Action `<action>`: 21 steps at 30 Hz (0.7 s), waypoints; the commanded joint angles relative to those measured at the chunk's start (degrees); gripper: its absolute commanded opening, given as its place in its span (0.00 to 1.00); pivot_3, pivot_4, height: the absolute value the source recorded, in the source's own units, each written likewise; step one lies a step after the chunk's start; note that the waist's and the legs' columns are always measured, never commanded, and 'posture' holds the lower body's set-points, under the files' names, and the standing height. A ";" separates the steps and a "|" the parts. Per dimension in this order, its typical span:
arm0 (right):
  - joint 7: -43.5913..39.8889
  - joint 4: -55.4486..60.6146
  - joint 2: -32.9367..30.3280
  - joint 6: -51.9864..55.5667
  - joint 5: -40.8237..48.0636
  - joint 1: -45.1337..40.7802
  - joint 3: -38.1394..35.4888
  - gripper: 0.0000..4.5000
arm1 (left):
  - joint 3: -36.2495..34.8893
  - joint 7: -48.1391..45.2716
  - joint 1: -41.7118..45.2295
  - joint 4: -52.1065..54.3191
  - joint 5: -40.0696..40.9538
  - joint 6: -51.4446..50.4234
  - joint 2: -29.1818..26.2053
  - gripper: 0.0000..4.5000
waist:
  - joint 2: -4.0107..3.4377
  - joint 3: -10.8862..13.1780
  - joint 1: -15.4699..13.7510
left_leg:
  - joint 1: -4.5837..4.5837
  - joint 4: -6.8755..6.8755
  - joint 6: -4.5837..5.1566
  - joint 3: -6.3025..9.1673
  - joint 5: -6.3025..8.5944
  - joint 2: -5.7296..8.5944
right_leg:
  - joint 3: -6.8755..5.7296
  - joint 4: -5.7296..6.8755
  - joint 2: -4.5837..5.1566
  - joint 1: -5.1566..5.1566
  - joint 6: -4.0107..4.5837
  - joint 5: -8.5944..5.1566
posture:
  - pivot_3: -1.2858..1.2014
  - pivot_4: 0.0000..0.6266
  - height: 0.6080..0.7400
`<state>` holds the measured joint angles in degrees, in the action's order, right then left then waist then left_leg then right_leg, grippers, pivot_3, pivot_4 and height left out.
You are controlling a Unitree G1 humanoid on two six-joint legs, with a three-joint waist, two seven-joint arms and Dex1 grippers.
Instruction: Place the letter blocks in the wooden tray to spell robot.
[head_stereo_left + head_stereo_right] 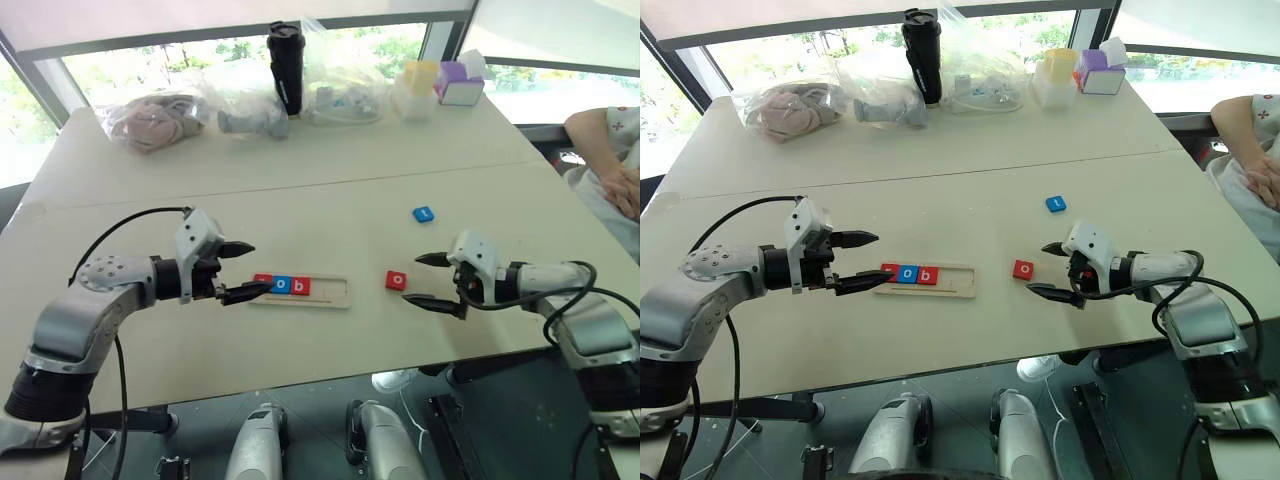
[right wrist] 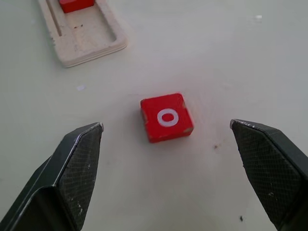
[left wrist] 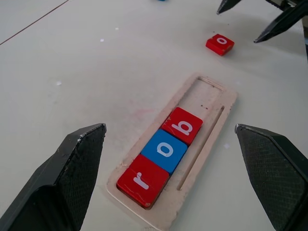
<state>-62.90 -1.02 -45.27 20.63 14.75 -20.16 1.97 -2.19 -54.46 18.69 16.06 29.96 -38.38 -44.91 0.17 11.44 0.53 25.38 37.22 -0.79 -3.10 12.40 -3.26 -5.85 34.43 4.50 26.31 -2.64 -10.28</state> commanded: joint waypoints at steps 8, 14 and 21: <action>-4.19 -10.31 3.17 -5.95 -1.35 -5.50 2.59 0.98 | -1.78 1.44 -2.12 3.36 0.07 0.53 -0.78 1.00 | 0.00 0.00 -0.77 | -0.01 0.09 -0.02 -0.03 -0.02 0.05 | 0.06 0.05 0.04 -0.04 -0.14 0.10 | 0.52 0.24 1.00; -5.01 -12.00 4.11 -6.30 -1.96 -6.59 3.12 0.55 | -1.46 1.68 -2.41 3.25 -0.05 0.78 -0.66 1.00 | 0.00 0.00 -1.34 | -0.03 0.24 -0.04 -0.03 -0.03 0.05 | 0.07 0.29 0.04 0.00 -0.10 0.08 | 0.52 0.24 1.00; -4.54 -11.89 4.03 -5.98 -2.25 -6.62 3.02 0.02 | -1.59 1.50 -2.65 2.65 -0.36 1.36 -0.67 1.00 | 0.00 0.00 -1.28 | -0.02 0.75 -0.05 0.00 -0.02 0.03 | 0.10 0.71 0.10 -0.02 0.02 0.02 | 0.52 0.24 1.00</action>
<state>-67.61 -13.49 -41.10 14.93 12.33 -26.39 5.86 -2.58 -52.82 16.07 17.93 29.67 -38.14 -45.01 0.17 11.44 -0.75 25.36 38.00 -0.85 -3.10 12.38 -3.23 -5.75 35.15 4.60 26.28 -2.60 -10.25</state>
